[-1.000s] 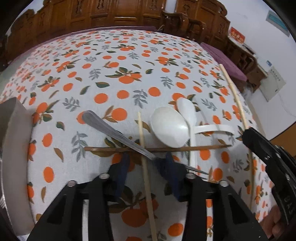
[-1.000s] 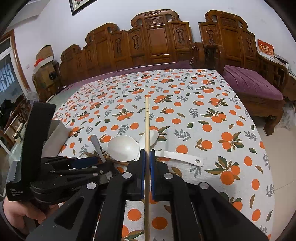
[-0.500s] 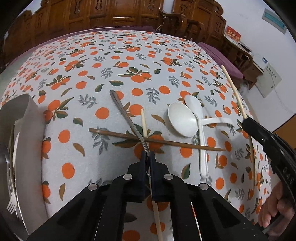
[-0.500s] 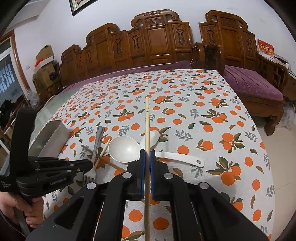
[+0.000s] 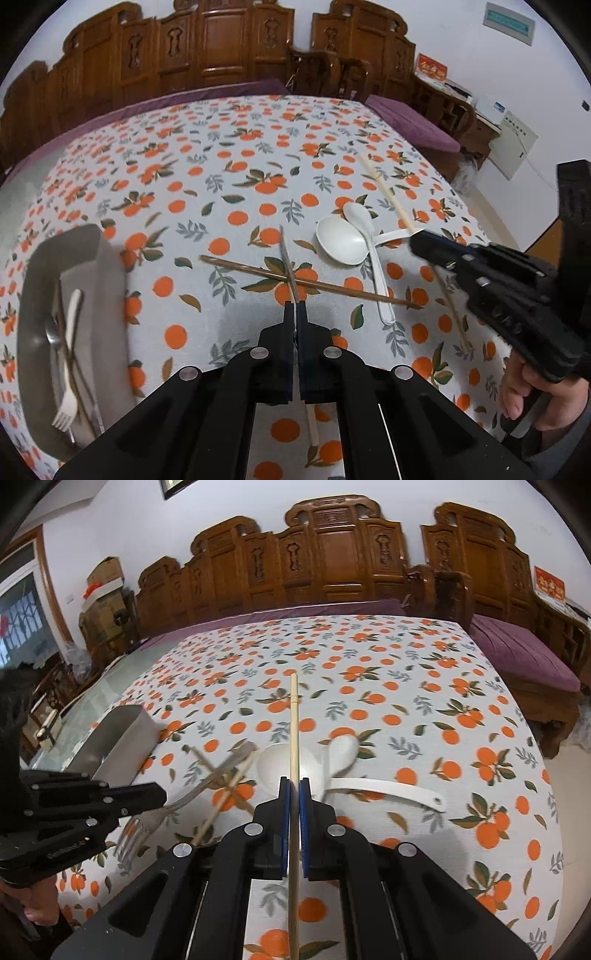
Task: Organize utensils
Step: 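Lift the silver fork with the left tool and carry it over the tray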
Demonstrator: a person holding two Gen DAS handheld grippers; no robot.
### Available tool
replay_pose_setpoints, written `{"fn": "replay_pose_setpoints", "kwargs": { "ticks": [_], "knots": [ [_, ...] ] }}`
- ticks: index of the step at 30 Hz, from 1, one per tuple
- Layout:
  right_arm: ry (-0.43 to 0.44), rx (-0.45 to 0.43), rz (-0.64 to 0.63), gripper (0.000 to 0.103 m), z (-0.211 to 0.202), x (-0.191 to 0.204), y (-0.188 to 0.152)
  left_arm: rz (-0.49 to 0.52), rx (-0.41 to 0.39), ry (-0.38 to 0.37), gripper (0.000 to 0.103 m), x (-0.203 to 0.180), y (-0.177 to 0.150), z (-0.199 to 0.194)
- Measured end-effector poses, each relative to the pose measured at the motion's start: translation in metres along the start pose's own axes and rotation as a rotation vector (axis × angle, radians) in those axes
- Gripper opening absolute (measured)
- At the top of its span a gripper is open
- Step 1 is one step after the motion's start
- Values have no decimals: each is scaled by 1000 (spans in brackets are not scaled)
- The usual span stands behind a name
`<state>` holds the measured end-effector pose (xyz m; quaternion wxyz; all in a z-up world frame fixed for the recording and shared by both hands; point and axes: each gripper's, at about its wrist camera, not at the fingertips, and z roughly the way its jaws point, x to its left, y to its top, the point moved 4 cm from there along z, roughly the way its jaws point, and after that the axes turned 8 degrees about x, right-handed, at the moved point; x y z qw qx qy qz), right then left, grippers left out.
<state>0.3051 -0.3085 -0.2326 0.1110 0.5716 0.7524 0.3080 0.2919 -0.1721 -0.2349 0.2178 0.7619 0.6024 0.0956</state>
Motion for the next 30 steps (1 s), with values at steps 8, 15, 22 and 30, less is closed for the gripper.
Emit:
{"fn": "replay_pose_setpoints", "kwargs": {
  "ticks": [8,15,22,30],
  "knots": [
    [0,22,-52,6,7,22,-2,29,21,18,0,11,-5,6],
    [0,17,-28,6,6,14,-1,63,44,51,1,15,-8,16],
    [2,17,-38,6,5,14,0,151,116,156,27,25,1,38],
    [5,20,-44,6,7,16,0,150,176,135,8,30,5,60]
  ]
}}
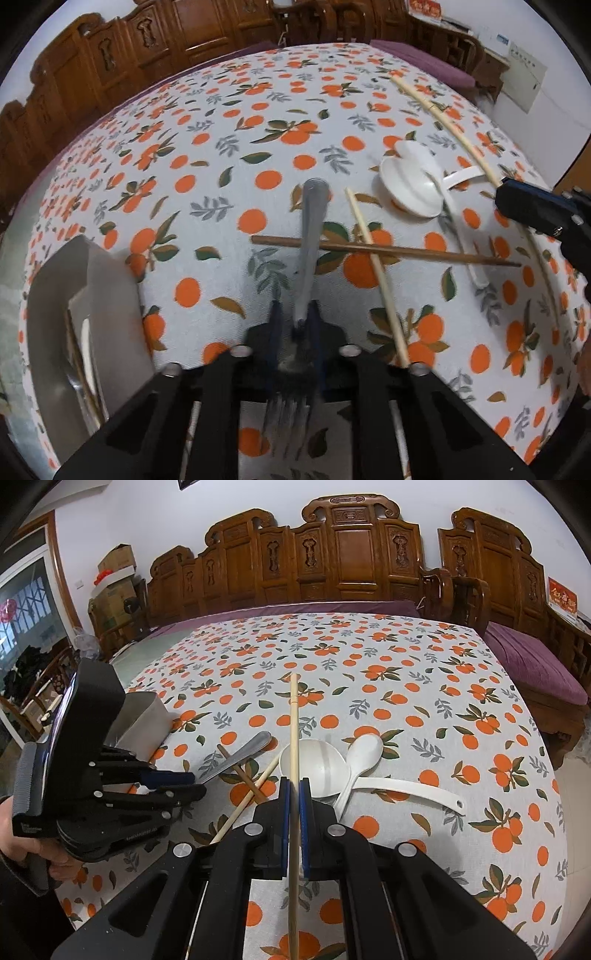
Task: Organize utensils
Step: 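Lift the silver fork with the left tool and carry it over the tray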
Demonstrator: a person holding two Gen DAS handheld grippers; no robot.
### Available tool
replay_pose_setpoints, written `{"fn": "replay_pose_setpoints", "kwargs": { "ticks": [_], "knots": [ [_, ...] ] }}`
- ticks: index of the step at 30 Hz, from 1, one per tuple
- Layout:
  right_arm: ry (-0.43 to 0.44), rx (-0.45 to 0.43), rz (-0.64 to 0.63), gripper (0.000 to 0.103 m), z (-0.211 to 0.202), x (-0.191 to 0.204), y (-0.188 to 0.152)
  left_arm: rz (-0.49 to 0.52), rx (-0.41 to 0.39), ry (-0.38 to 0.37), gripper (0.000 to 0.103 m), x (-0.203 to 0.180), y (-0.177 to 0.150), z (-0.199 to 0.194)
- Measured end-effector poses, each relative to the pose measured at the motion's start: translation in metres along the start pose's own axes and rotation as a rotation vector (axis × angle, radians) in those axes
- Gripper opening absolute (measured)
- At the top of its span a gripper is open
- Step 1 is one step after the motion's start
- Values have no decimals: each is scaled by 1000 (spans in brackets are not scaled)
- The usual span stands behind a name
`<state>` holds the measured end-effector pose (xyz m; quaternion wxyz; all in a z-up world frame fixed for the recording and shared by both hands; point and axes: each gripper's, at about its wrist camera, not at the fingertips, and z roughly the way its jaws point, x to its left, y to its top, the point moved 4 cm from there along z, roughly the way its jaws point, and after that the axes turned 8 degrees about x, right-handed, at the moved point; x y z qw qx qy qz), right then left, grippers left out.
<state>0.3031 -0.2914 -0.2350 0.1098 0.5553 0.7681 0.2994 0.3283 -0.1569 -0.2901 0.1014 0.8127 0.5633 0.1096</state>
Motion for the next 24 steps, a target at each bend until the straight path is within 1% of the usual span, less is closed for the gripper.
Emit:
{"fn": "replay_pose_setpoints", "kwargs": {
  "ticks": [1,4,6,12,19,24],
  "knots": [
    [1,1,-2,6,0,0,0,2,-1,2,6,-1,-1,0],
    [15,0,-1,6,0,3,0,3,-12,-4,6,-2,-5,-5],
    [21,-2,-9,6,0,8,1,0,-36,5,6,-1,-10,-15],
    [48,-18,-39,6,-6,33,4,-29,-113,-9,6,11,-20,-51],
    [68,-31,-72,6,-12,68,8,-59,-169,5,6,43,-29,-87],
    [76,-42,-72,6,-17,85,10,-84,-191,14,6,70,-40,-100]
  ]
}}
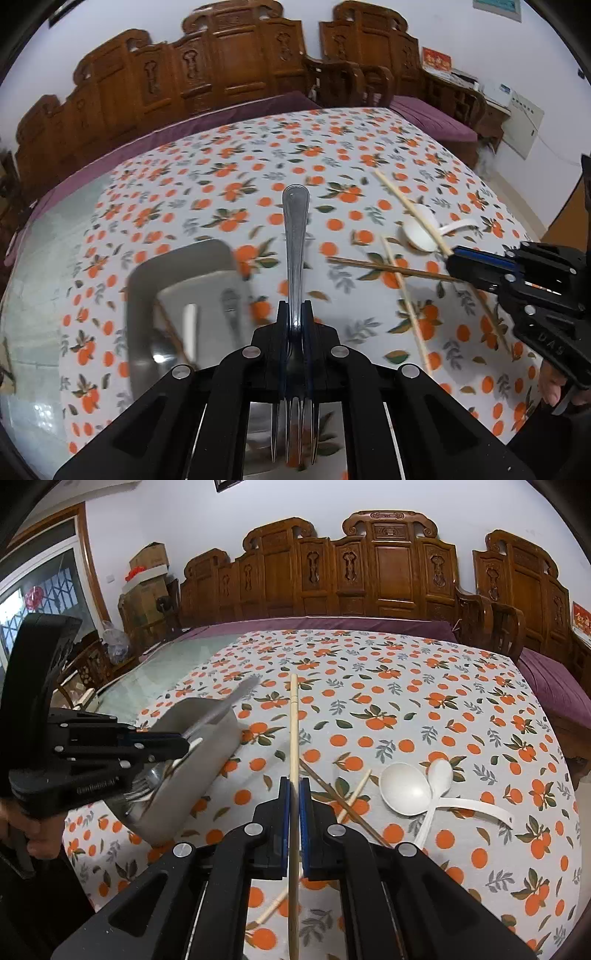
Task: Organize utensils
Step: 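Lift the silver fork with the left tool and carry it over the tray, then lower the fork into the tray and open the left tool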
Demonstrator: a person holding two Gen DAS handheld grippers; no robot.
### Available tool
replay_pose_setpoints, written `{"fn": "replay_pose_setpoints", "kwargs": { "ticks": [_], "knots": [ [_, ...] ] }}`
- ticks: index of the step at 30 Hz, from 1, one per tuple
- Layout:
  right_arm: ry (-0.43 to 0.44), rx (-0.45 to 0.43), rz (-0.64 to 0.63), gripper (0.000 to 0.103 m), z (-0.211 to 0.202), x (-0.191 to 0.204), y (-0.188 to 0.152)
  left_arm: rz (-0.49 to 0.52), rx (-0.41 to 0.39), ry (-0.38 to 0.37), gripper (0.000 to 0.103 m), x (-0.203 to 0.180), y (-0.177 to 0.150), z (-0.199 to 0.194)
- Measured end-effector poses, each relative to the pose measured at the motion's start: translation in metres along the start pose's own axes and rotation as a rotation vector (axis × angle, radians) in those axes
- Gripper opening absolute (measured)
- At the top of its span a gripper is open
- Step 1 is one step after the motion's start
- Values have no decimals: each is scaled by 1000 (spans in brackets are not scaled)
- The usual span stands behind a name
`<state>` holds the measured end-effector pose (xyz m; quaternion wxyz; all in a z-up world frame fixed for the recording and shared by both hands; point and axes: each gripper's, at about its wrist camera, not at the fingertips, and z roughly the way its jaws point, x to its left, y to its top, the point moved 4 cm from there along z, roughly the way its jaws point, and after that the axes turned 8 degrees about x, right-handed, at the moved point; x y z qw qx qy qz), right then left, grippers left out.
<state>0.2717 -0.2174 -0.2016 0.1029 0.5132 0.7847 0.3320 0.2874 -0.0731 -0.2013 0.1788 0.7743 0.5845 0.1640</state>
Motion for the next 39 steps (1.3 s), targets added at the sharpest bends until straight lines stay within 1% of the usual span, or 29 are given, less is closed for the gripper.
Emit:
{"fn": "replay_pose_setpoints", "kwargs": {
  "ticks": [6,11,14,19,21,24,27,30,32,36,38,39],
  "knots": [
    [5,-18,9,6,-4,16,3,-51,-7,7,6,44,-12,-2],
    [16,-25,19,6,-2,28,8,-109,22,14,6,75,-23,15],
    [23,-23,14,6,3,38,12,-136,54,10,6,84,-32,31],
    [29,-10,-17,6,15,59,14,-145,104,11,6,88,-40,51],
    [26,-4,-31,6,20,65,13,-140,109,23,6,89,-40,53],
    [25,9,-38,6,24,71,13,-146,116,8,7,90,-40,56],
    [35,16,-32,6,28,74,14,-152,96,9,7,93,-37,53],
    [54,23,-14,6,32,77,19,-170,66,-13,9,99,-33,42],
    [70,20,-7,6,35,82,23,-182,28,-11,19,105,-31,30],
    [110,20,14,6,44,96,32,-206,-39,10,22,123,-27,7],
    [137,26,33,6,51,103,36,-218,-65,31,29,134,-27,-2],
    [150,29,41,6,56,106,39,-222,-73,42,30,139,-27,-5]
  ]
}}
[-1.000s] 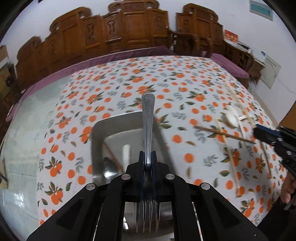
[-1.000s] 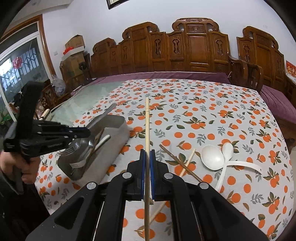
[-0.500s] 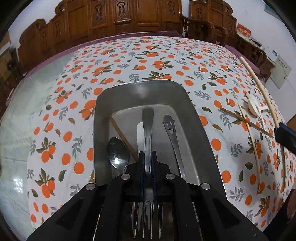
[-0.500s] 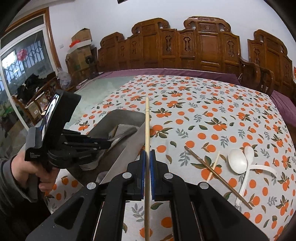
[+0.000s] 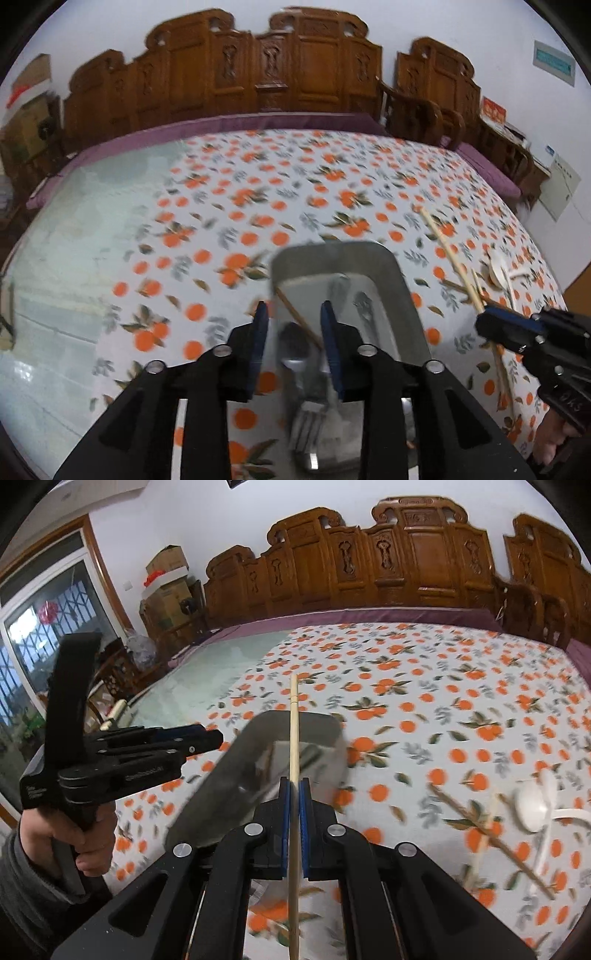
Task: Organize utensils
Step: 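Lower the fork into the tray and open the left tool, then lower the held chopstick into the tray and open the right tool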
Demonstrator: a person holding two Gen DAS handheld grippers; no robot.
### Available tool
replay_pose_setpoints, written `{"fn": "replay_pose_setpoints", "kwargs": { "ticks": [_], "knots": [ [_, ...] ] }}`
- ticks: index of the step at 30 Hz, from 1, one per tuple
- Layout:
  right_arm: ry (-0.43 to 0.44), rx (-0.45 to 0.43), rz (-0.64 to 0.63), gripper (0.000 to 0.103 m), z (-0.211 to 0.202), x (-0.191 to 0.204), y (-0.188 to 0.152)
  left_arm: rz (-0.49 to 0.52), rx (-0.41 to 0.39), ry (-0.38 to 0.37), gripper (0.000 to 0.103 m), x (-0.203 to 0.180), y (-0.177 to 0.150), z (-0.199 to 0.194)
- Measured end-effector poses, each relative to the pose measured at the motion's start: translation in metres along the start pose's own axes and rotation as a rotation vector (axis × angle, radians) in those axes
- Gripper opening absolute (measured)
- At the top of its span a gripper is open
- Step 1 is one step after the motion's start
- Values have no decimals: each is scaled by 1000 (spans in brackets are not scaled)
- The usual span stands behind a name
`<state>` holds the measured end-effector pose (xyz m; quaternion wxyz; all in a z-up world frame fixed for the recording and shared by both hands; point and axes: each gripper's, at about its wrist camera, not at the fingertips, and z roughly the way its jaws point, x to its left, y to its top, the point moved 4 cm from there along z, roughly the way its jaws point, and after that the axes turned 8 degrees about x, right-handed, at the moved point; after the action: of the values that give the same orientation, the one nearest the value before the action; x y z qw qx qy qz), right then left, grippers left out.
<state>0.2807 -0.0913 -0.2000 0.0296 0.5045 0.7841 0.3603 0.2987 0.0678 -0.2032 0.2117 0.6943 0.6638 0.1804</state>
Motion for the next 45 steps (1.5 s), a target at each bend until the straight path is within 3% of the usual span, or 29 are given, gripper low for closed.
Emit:
{"fn": "replay_pose_setpoints", "kwargs": {
  "ticks": [8,16,25,32,36,38,40,43,45],
  "knots": [
    [68,14,69,6,38,18,20,-68,-26,38,31,42,2,-11],
    [3,61,57,6,75,27,14,-96,-34,51,31,61,1,-16],
    [-25,90,19,7,85,33,2,-93,-43,50,32,59,1,-20],
    [-30,68,-36,7,68,30,7,-80,-44,45,33,48,1,-19],
    [-61,12,-80,7,32,15,6,-64,-48,28,34,33,-1,-20],
    [-89,4,-98,7,10,-1,3,-36,-53,28,48,22,-1,-21],
    [-123,-1,-111,7,-10,-21,0,-5,-63,31,48,11,-1,-23],
    [-186,6,-126,21,-35,-54,-9,8,-66,14,49,-2,-1,-24],
    [-231,15,-133,26,-45,-75,-18,23,-69,10,58,-11,-2,-24]
  ]
}}
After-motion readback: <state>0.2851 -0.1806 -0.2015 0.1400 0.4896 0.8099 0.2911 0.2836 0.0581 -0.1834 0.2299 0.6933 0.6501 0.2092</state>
